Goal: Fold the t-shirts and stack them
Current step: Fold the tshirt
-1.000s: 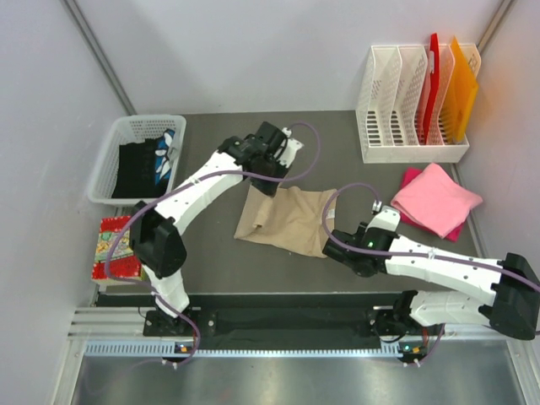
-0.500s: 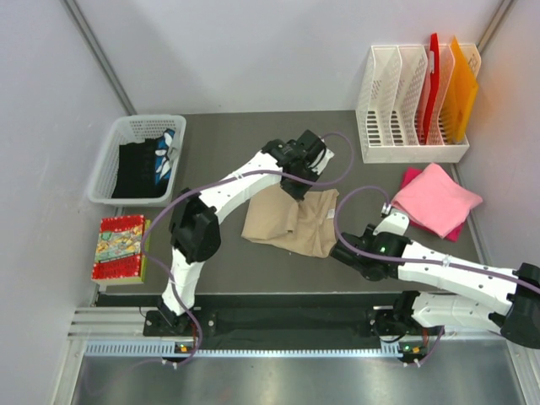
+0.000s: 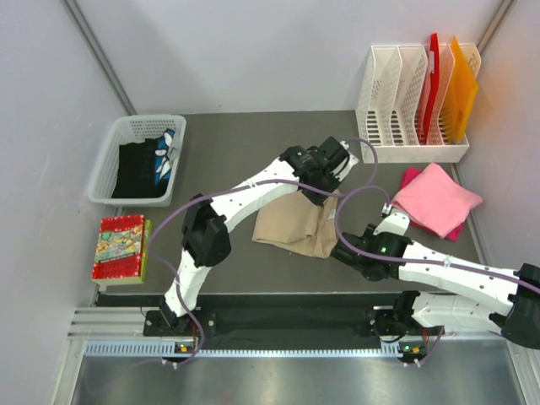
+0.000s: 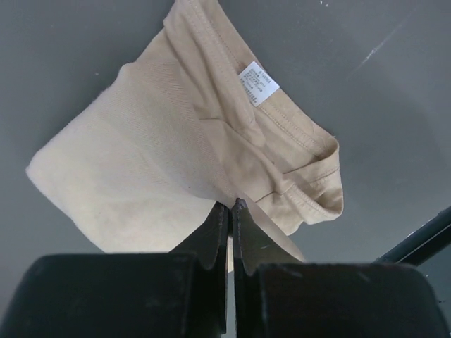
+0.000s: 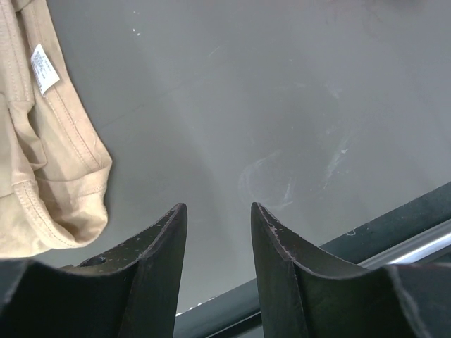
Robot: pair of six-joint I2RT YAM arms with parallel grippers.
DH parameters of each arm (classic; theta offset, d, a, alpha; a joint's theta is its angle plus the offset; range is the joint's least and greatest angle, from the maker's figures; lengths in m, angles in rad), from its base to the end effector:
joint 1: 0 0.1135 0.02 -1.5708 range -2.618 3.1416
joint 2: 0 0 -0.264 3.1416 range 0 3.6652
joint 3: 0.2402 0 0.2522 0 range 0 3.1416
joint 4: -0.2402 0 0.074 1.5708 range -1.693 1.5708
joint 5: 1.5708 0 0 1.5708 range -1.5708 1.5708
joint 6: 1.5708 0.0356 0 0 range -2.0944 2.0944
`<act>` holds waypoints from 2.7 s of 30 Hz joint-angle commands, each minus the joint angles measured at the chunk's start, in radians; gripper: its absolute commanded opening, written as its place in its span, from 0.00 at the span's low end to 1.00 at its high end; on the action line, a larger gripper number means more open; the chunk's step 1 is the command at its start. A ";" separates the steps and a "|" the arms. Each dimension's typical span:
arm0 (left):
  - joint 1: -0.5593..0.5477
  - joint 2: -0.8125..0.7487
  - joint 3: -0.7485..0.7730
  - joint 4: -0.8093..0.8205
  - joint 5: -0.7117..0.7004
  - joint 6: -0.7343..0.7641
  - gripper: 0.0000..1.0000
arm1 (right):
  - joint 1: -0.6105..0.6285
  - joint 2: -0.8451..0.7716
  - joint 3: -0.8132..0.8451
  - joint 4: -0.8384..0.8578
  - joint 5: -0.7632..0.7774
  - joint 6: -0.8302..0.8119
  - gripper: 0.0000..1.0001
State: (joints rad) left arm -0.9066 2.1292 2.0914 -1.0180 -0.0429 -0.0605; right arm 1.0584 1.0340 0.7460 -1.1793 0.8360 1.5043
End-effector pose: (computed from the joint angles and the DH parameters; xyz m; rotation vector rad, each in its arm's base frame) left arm 0.2853 -0.3620 0.2927 1.0755 2.4251 -0.2744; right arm 0.0951 0.1152 0.2310 0.5618 2.2379 -0.1779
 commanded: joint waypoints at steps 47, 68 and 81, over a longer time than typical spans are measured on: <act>0.511 -0.644 -0.875 0.526 0.285 0.051 0.98 | -0.601 0.588 0.213 1.409 -1.077 -0.655 0.53; 0.473 -0.506 -0.869 0.567 0.353 0.113 0.92 | -0.712 0.588 0.198 1.276 -1.167 -0.763 0.64; 0.442 -0.456 -0.866 0.608 0.362 0.125 0.91 | -0.811 0.293 -0.141 1.251 -1.066 -0.742 0.69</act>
State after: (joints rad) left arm -0.4545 1.6527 1.2064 -0.4671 0.3054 0.0521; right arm 0.2523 1.2861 0.6750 0.0654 -0.2340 0.7593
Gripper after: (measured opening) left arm 0.913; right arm 0.686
